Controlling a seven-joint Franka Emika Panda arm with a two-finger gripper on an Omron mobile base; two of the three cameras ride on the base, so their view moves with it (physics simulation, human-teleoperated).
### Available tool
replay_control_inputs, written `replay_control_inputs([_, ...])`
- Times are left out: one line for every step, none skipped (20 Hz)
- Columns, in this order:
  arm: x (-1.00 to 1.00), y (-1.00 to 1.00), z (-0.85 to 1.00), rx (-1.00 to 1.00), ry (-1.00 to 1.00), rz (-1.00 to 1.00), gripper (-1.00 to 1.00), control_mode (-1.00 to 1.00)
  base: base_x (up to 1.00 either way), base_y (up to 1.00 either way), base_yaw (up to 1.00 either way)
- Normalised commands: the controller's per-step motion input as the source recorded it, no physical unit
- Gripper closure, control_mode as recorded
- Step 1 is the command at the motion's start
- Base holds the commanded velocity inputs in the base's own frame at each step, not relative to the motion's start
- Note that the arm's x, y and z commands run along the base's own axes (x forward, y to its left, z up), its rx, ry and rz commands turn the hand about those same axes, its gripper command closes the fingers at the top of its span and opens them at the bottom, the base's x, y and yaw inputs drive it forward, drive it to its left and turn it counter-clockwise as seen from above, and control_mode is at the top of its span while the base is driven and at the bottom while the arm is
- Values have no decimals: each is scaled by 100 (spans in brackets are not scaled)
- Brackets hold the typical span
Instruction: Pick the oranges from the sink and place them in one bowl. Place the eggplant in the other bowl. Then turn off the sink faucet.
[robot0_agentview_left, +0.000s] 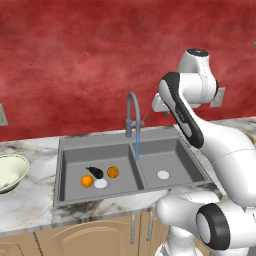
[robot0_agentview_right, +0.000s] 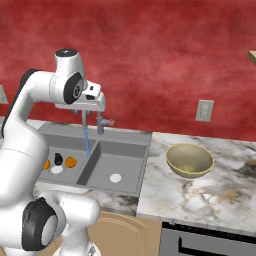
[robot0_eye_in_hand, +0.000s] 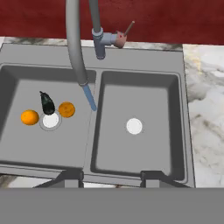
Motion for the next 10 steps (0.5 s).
replay_control_inputs([0, 0, 0, 0, 0, 0, -100, -100, 0, 0, 0])
replay_control_inputs([0, 0, 0, 0, 0, 0, -100, -100, 0, 0, 0])
replay_control_inputs([0, 0, 0, 0, 0, 0, -100, -100, 0, 0, 0])
replay_control_inputs([0, 0, 0, 0, 0, 0, -100, -100, 0, 0, 0])
replay_control_inputs([-1, 0, 0, 0, -1, 0, -100, -100, 0, 0, 0])
replay_control_inputs([-3, 5, 0, 0, 0, 0, -100, -100, 0, 0, 0])
replay_control_inputs([-3, 11, 0, 0, 0, 0, -100, -100, 0, 0, 0])
replay_control_inputs([-3, 15, 0, 0, 0, 0, -100, -100, 0, 0, 0])
replay_control_inputs([-2, 18, 0, 0, 0, 0, -100, -100, 0, 0, 0])
replay_control_inputs([-3, 21, -1, 0, -1, 0, -100, -100, 0, 0, 0])
